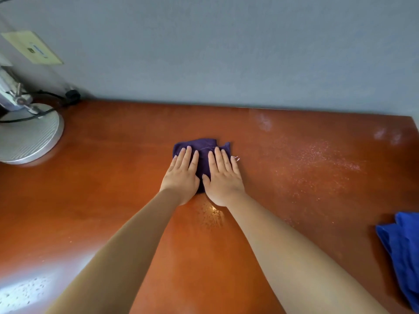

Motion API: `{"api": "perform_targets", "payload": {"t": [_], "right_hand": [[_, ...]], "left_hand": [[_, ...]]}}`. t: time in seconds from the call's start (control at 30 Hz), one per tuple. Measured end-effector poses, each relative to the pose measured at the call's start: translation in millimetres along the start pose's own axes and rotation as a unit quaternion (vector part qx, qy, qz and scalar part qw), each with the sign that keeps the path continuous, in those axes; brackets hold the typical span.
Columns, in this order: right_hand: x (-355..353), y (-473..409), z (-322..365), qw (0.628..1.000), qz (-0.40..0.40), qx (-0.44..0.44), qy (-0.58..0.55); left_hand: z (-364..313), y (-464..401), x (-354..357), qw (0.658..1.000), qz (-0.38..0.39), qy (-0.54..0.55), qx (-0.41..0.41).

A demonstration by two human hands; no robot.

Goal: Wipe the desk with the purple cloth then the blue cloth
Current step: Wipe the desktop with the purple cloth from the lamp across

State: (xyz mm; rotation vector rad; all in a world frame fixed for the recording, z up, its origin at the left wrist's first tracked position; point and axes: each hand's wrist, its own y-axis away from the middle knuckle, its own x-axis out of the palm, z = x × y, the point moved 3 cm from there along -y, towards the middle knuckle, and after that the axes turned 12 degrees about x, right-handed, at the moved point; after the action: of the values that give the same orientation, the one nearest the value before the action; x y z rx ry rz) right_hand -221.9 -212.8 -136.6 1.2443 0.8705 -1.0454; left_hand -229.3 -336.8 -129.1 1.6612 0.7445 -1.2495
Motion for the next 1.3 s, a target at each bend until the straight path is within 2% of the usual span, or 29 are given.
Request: {"api": "perform_targets", "payload": {"t": [0.23, 0.47, 0.97, 1.17, 1.3], "right_hand": [[2.3, 23.5, -11.3, 0.991, -0.003, 0.135, -0.014], [10.7, 63.5, -22.1, 0.985, -0.002, 0.172, -0.018], [27.3, 160.9, -99.9, 0.993, -0.003, 0.116, 0.018], [27.7, 165.3, -84.1, 0.999, 0.013, 0.043, -0.021], [34.5, 166.9, -71.6, 0.999, 0.016, 0.021, -0.042]], "left_hand": [[-22.6, -12.0, -7.5, 0.995, 0.032, 0.01, 0.09], [-47.4, 13.0, 2.6, 0.991, 0.051, -0.031, 0.118], [-165.6, 83.1, 34.7, 0.989, 0.094, -0.088, 0.07], [-156.3, 98.5, 42.7, 0.993, 0.096, -0.071, 0.003], [-145.3, 110.3, 44.8, 0.992, 0.107, -0.064, -0.01]]}}
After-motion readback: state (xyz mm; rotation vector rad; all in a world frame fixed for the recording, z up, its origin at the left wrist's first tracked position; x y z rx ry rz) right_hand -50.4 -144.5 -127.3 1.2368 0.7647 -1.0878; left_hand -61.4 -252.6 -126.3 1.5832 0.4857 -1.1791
